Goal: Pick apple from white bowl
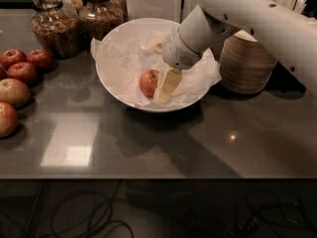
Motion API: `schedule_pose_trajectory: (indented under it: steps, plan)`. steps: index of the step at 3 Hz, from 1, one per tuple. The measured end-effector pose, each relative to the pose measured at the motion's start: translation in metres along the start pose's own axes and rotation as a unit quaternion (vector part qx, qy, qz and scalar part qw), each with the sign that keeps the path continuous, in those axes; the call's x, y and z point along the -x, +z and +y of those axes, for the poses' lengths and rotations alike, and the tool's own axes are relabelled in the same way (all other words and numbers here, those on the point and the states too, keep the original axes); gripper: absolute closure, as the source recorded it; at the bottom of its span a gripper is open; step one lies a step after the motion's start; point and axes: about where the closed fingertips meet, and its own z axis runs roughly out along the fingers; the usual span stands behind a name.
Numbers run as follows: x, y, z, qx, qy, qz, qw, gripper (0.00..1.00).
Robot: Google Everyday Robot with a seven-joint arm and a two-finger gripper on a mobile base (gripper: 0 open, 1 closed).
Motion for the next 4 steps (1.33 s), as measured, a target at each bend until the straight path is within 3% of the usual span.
schedule_pose_trajectory:
  steps: [1, 2, 3, 4]
  plan:
    - [-0.005, 0.009, -0.002, 0.003, 0.001, 0.009, 0.9999, 0.01]
    - [-0.012, 0.017, -0.002, 0.008, 0.007, 0.015, 0.9998, 0.05]
    - [-0.019, 0.019, -0.001, 0.01, 0.014, 0.017, 0.9997, 0.0]
    - [-0.022, 0.021, -0.001, 0.013, 0.017, 0.018, 0.9996, 0.19]
